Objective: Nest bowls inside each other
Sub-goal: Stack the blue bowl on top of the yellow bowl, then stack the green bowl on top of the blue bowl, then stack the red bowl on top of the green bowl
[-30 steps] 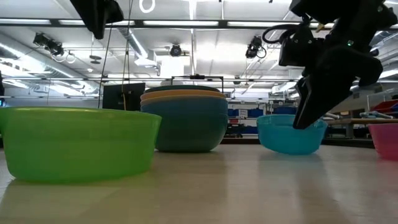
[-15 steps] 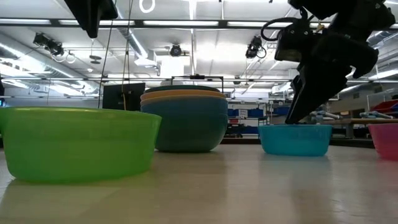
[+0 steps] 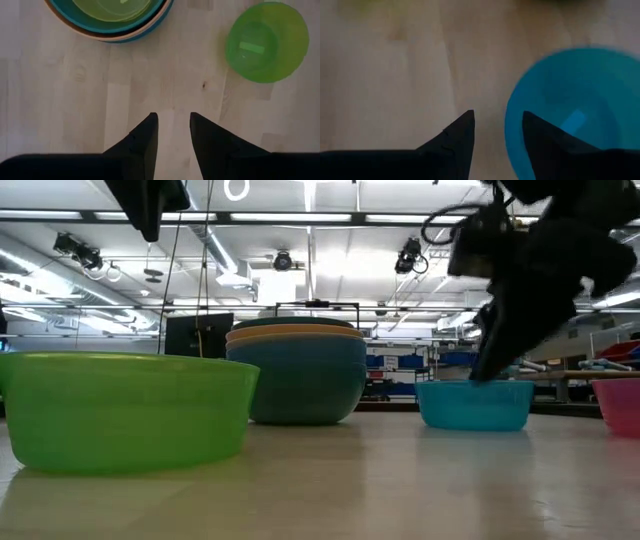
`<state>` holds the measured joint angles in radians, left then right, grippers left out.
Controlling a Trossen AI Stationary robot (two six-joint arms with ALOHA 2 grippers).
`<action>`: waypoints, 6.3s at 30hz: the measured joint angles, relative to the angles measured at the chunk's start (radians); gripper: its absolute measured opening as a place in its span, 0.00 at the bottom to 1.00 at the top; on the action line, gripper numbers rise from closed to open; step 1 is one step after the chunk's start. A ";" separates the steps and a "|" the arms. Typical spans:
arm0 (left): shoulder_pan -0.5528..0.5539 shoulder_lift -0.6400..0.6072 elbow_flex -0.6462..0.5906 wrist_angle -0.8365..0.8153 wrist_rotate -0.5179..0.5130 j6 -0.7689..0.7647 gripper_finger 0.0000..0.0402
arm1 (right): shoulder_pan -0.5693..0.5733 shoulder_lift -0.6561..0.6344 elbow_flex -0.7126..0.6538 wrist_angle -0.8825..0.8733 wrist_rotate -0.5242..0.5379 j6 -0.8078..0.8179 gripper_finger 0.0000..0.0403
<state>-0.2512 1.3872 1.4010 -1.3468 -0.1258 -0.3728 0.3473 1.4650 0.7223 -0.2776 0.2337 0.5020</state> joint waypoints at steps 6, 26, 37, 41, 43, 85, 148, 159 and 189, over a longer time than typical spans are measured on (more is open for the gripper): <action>0.000 0.000 0.000 -0.003 -0.003 -0.005 0.30 | -0.003 0.174 0.006 0.031 0.033 -0.007 0.38; 0.000 0.000 0.000 -0.002 0.051 -0.040 0.30 | -0.032 0.081 0.368 0.038 0.332 -0.481 0.00; -0.021 0.000 -0.128 0.127 0.275 -0.039 0.30 | -0.197 0.217 0.382 0.383 0.010 -0.557 0.00; -0.020 0.001 -0.205 0.193 0.276 -0.035 0.30 | -0.214 0.245 0.405 0.334 -0.091 -0.469 0.07; -0.020 0.001 -0.229 0.222 0.277 -0.027 0.30 | -0.219 0.259 0.411 0.331 -0.101 -0.436 0.13; -0.133 0.125 -0.426 0.868 0.100 -0.489 0.30 | 0.093 -0.263 0.410 -0.415 0.504 -0.105 0.36; 0.338 0.179 -0.145 0.573 -0.110 -0.156 0.07 | 0.078 -0.241 0.352 -0.484 0.504 -0.144 0.36; 0.338 0.177 -0.145 0.566 -0.033 -0.178 0.36 | 0.082 -0.241 0.352 -0.573 0.455 -0.026 0.36; 0.317 0.168 -0.092 0.408 0.027 -0.077 0.38 | 0.215 -0.240 0.254 -0.832 0.391 0.648 0.36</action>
<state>0.0656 1.5554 1.3094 -0.9386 -0.0990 -0.4501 0.5627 1.2247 0.9767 -1.1097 0.6250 1.1504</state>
